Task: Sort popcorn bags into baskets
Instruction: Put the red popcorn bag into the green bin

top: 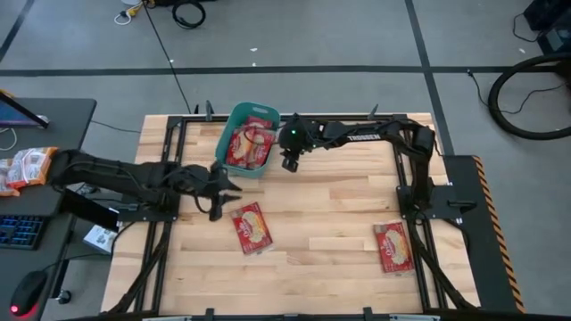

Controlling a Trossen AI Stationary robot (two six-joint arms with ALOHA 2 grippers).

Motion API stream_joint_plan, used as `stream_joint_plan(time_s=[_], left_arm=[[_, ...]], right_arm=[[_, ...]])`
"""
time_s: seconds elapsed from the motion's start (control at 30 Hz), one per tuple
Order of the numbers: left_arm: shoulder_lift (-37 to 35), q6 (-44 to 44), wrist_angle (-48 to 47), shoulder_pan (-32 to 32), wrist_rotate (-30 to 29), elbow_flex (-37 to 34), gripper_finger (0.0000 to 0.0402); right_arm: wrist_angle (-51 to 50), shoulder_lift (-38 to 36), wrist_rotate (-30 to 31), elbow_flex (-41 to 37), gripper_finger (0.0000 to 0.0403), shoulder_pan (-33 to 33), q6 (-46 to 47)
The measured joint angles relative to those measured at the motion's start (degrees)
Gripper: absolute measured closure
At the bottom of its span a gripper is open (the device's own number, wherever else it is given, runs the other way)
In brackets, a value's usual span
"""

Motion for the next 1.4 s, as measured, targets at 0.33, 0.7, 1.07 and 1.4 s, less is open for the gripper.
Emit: stream_joint_plan(time_s=[0.33,0.7,1.07,1.4], left_arm=[[13.9,0.4,0.7,-5.8,1.5,0.0,0.0281],[21.8,3.2,0.4,-14.3,-3.9,0.0,0.0257],[30.8,12.5,0.2,-18.7,-4.9,0.0,0.0174],[36.6,23.7,3.6,-18.8,-7.0,0.3,0.0206]], right_arm=[[-8.7,-5.8,9.9,0.0,0.0272,6.6,-3.3],[-11.1,-13.7,13.8,-4.7,0.0272,11.0,-3.2],[-7.7,-18.0,15.0,-12.5,0.0272,13.1,0.3],[-6.7,-17.9,15.0,-15.0,0.0272,15.6,2.9]])
